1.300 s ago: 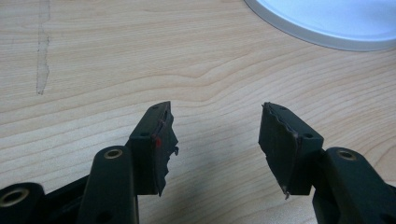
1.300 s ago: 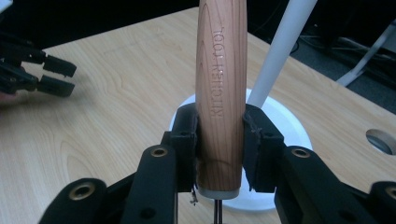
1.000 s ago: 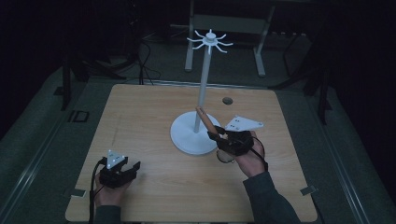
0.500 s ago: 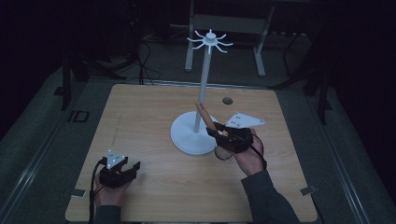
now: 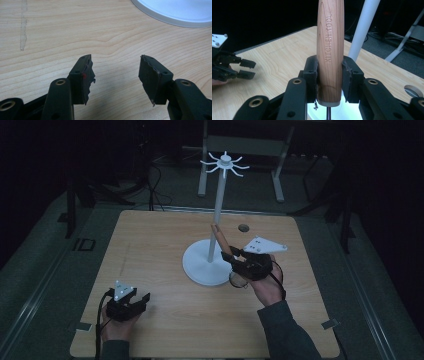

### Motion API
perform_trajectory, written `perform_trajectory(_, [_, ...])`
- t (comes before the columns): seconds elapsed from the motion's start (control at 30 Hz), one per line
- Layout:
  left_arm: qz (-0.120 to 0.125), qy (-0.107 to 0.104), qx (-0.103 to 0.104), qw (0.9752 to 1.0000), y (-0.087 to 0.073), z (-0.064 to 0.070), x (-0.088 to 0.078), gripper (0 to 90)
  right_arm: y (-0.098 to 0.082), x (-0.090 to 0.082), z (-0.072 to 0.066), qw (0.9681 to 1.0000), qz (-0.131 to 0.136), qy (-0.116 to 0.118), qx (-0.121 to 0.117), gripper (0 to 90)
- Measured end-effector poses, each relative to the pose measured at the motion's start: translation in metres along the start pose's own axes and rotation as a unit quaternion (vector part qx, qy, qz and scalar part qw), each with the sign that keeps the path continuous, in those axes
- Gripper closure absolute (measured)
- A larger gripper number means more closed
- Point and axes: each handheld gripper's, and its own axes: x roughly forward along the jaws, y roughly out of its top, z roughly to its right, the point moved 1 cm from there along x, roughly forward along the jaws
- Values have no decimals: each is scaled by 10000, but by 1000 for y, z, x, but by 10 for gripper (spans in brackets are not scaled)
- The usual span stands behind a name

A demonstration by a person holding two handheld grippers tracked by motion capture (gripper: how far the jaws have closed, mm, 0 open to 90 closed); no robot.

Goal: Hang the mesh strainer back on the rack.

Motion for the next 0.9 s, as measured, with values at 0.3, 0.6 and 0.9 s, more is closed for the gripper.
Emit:
perform_trajectory(0.3, [-1, 3, -3, 10000, 0, 0, 0, 449, 7, -4, 2, 9999, 156, -27, 60, 689])
perform_trajectory(0.6, [7, 13, -8, 10000, 0, 0, 0, 448, 13, -5, 2, 9997, 227, -41, 100, 689])
perform_trajectory(0.9, [9, 16, -13, 10000, 0, 0, 0, 448, 17, -8, 3, 9993, 322, -62, 172, 690])
